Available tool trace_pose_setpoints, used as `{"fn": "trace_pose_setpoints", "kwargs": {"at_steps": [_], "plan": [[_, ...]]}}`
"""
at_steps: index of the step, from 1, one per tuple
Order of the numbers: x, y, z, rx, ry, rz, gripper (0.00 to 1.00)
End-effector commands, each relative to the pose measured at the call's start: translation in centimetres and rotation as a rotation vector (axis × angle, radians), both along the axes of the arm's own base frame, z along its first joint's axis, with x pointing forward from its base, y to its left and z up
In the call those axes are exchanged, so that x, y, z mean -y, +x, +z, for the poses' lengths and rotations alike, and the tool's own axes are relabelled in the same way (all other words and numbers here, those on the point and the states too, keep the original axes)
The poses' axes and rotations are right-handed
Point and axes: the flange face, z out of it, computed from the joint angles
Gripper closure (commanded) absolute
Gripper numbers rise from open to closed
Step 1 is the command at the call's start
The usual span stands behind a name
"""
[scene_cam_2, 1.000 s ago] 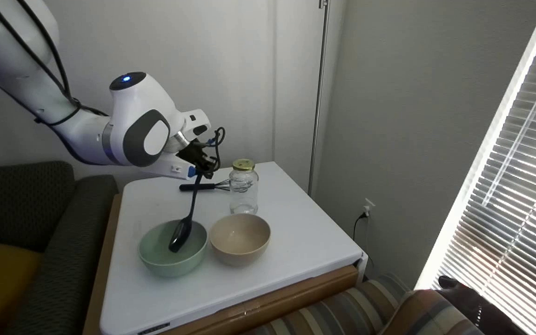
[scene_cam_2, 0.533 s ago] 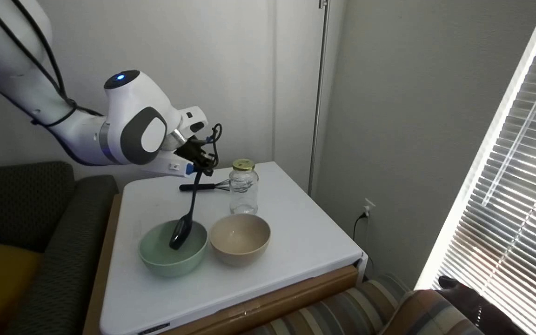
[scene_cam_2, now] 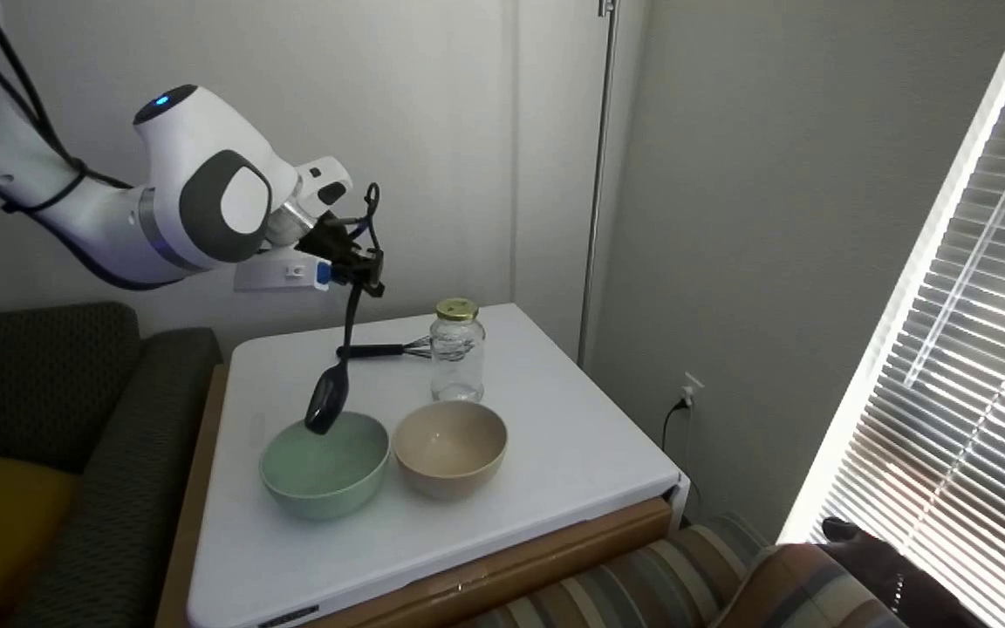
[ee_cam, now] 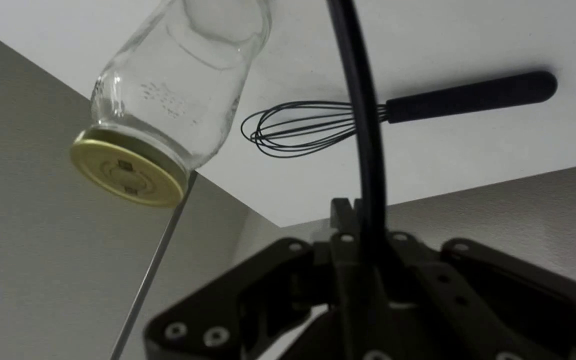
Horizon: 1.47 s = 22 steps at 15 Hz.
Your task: Put the lid on top of the glass jar, put the black ladle inside the green bowl, take the ladle out of the bowl
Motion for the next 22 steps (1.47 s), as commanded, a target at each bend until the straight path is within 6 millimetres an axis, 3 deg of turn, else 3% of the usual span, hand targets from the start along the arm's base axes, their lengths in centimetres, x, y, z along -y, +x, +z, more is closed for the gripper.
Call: {"fn": "trace_pose_setpoints", "kwargs": {"at_steps": [1, 7, 8, 11, 14, 18, 20, 22], "plan": [[-1.3, -1.5, 2.2, -0.008, 0.0, 0.019, 0.99], [-4.0, -1.1, 5.5, 0.009, 0.238, 0.054, 0.99], [-4.9, -1.4, 5.8, 0.021, 0.297, 0.056, 0.99], [-4.5, 0.1, 5.4, 0.057, 0.475, 0.021, 0.99], [-1.4, 2.5, 3.0, 0.021, 0.6, -0.031, 0.99], [3.3, 5.2, -3.0, -0.039, 0.648, -0.122, 0.99], [4.0, 5.9, -5.3, -0.061, 0.66, -0.144, 0.99], [3.1, 5.9, -6.8, -0.092, 0.684, -0.132, 0.99]]}}
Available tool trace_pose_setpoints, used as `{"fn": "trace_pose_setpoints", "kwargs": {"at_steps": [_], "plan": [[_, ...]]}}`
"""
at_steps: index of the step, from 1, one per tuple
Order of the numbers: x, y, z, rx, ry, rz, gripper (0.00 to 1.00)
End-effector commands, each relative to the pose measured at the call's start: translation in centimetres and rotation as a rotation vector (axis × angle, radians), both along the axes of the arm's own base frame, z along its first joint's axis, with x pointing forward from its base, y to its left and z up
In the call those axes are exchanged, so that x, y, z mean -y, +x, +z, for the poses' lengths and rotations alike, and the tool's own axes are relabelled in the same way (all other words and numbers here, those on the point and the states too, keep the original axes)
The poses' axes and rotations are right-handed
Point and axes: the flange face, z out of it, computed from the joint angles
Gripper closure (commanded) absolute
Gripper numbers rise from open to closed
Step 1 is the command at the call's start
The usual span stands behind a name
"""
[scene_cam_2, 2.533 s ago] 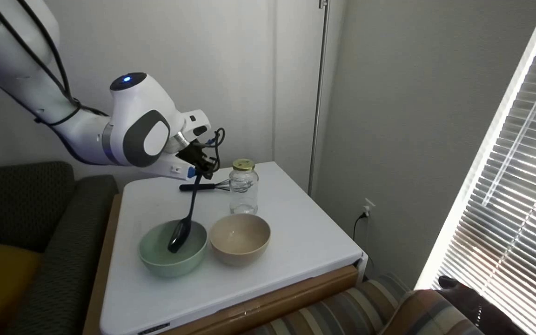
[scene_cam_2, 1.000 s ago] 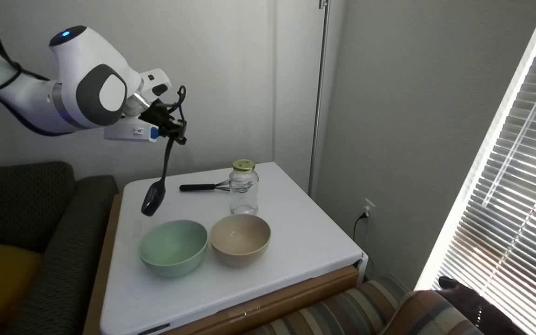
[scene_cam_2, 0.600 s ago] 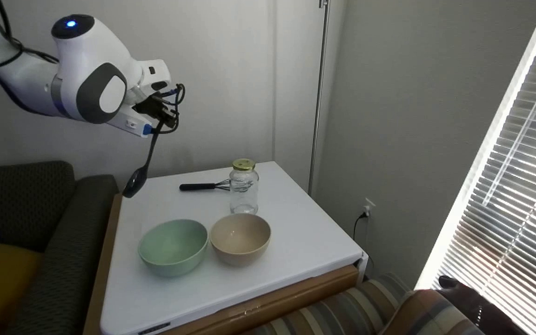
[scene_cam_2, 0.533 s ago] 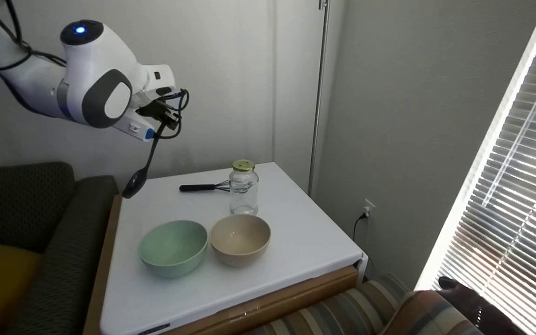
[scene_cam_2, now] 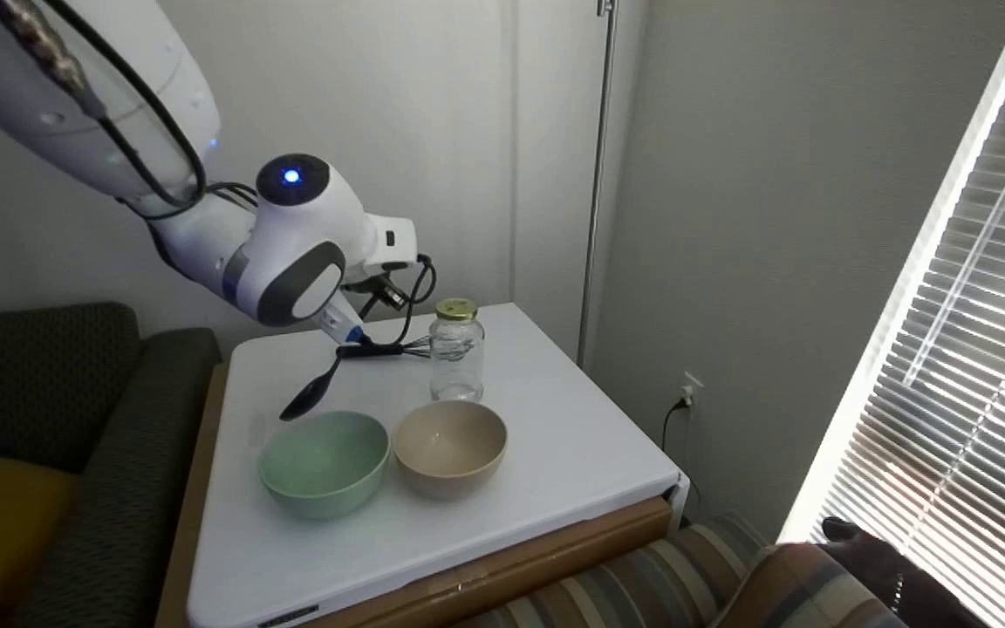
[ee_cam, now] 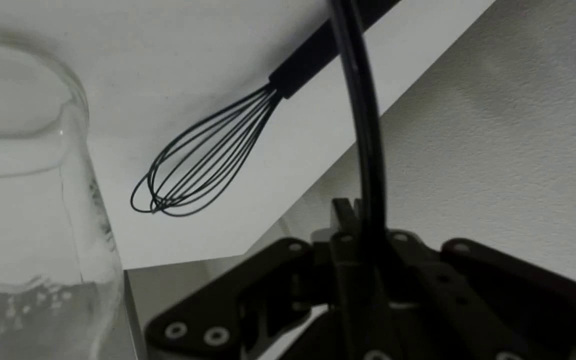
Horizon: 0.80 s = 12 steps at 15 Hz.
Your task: Put the lid on top of the glass jar, put the black ladle inside the green bowl, take the ladle out of the bowl
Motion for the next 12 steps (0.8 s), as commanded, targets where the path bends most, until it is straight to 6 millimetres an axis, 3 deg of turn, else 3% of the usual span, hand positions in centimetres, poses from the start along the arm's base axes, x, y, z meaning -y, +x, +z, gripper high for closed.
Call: {"fn": "trace_pose_setpoints", "kwargs": {"at_steps": [1, 4, 7, 9, 12], "plan": [[-2.1, 0.8, -2.1, -0.031, 0.05, 0.05, 0.99], [-4.5, 0.4, -3.0, -0.04, 0.042, 0.106, 0.99], [-5.3, 0.5, -3.6, -0.034, -0.015, 0.144, 0.99], [-5.7, 0.4, -4.2, -0.039, -0.043, 0.164, 0.69], [-6.0, 0.2, -5.1, -0.041, -0.082, 0.171, 0.48]]}}
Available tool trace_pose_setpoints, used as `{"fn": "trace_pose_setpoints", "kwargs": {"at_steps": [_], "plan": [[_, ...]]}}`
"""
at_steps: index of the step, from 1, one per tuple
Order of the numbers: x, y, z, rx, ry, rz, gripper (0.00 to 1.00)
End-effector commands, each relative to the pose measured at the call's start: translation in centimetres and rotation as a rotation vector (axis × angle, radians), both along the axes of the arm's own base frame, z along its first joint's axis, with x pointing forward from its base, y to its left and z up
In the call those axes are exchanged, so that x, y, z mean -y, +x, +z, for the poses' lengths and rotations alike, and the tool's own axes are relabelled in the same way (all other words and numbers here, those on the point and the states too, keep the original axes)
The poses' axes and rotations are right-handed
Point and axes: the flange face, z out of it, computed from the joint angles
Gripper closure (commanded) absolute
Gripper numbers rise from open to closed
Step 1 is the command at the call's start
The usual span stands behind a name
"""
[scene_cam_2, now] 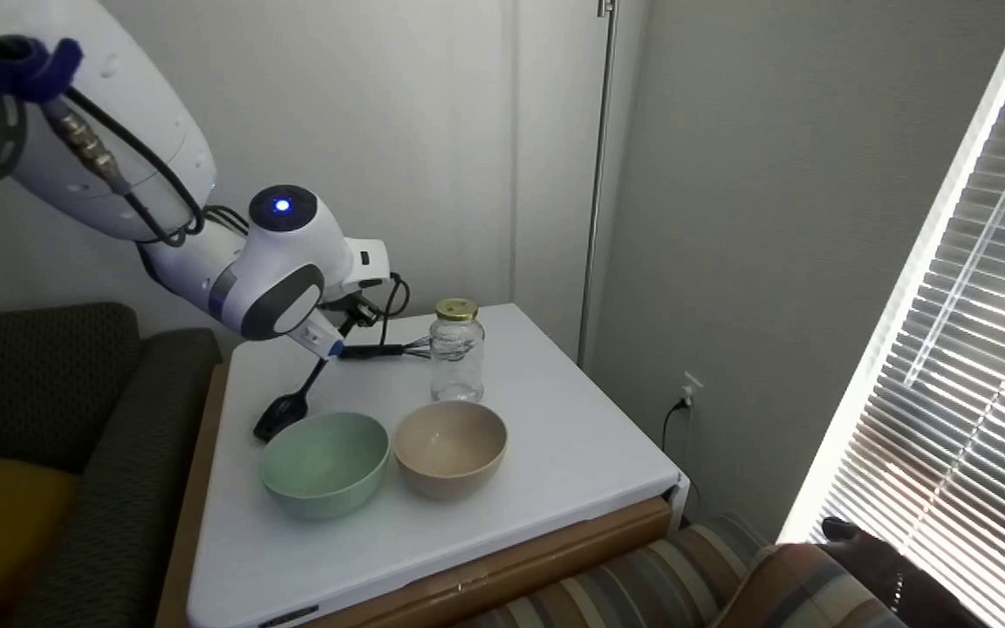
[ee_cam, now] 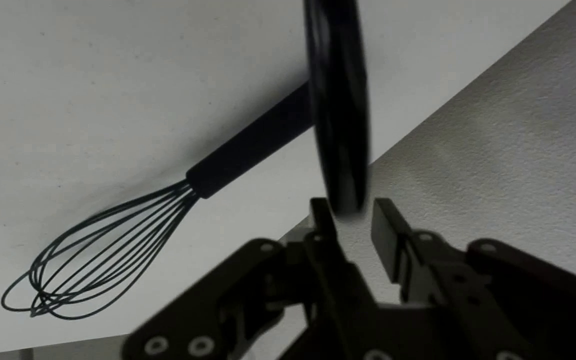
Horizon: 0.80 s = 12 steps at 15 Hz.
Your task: Put the lid on top of the glass jar, put the black ladle inside the green bowl, take the ladle out of the bowl
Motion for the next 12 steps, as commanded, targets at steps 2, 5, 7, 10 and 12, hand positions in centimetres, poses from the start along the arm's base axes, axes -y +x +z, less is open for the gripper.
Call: {"fn": "trace_pose_setpoints", "kwargs": {"at_steps": [2, 5, 7, 10, 12], "plan": [[-0.3, 0.3, -1.1, 0.002, -0.068, 0.026, 0.34], [-0.7, 0.1, -1.0, 0.018, -0.091, 0.032, 0.12], [-1.1, -0.1, 0.0, 0.034, -0.105, 0.031, 0.02], [-1.4, -0.4, 3.5, 0.053, -0.136, 0.009, 0.0], [-1.2, -0.3, 7.5, 0.076, -0.179, -0.031, 0.0]]}}
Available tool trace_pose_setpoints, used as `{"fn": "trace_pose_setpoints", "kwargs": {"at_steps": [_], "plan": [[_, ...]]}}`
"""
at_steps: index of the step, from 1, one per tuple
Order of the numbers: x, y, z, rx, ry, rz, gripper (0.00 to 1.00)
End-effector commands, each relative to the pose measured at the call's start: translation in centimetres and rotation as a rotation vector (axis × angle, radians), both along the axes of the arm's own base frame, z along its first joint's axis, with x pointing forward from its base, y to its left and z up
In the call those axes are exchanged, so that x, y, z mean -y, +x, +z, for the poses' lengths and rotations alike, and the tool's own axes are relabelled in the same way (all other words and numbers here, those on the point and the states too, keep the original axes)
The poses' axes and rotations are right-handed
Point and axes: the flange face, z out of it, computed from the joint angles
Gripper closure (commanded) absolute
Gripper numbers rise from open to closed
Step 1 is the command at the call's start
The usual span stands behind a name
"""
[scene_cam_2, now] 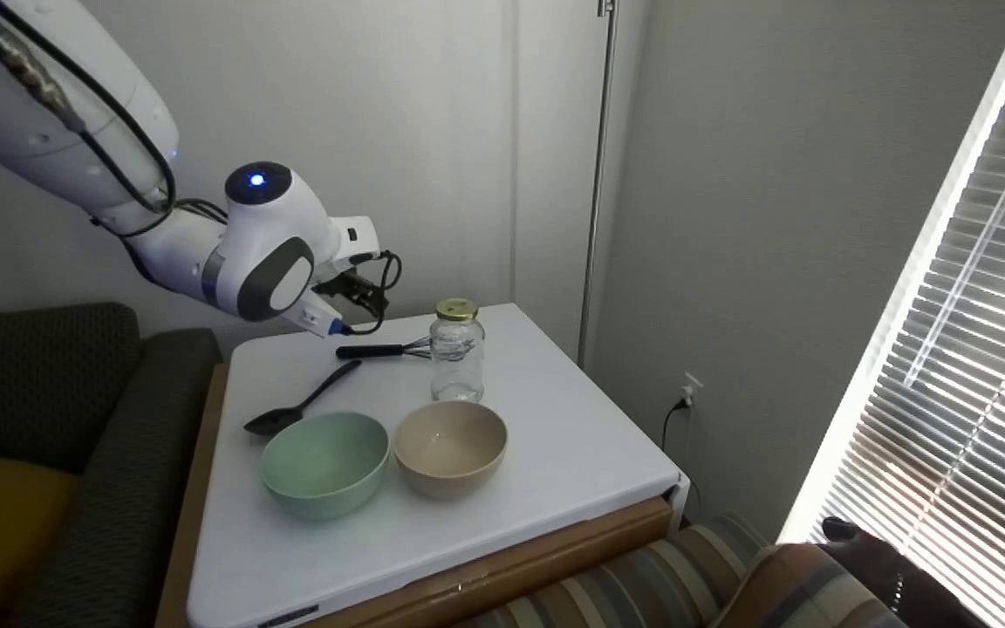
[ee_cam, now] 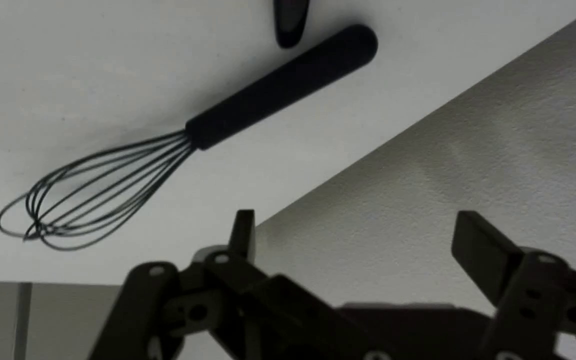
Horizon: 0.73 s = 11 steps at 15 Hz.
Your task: Put the lid on top of the glass jar, put the black ladle inside the green bowl, take the ladle out of the bowl
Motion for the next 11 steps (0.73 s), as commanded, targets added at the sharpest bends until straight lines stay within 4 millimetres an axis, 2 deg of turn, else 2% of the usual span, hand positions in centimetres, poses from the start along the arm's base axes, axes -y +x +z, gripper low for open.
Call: {"fn": "trace_pose_setpoints", "kwargs": {"at_steps": [1, 2, 5, 6, 7, 8, 11], "plan": [[1.1, -0.4, 7.4, 0.041, -0.075, -0.092, 0.0], [2.8, -0.1, 9.3, 0.029, -0.097, -0.145, 0.0], [3.5, 0.0, 14.2, 0.012, -0.175, -0.265, 0.0], [2.7, 1.3, 12.0, 0.056, -0.134, -0.197, 0.0], [3.0, 1.4, 13.5, 0.061, -0.143, -0.215, 0.0], [2.6, 1.4, 13.8, 0.064, -0.137, -0.21, 0.0], [2.3, 1.1, 12.2, 0.045, -0.138, -0.204, 0.0]]}}
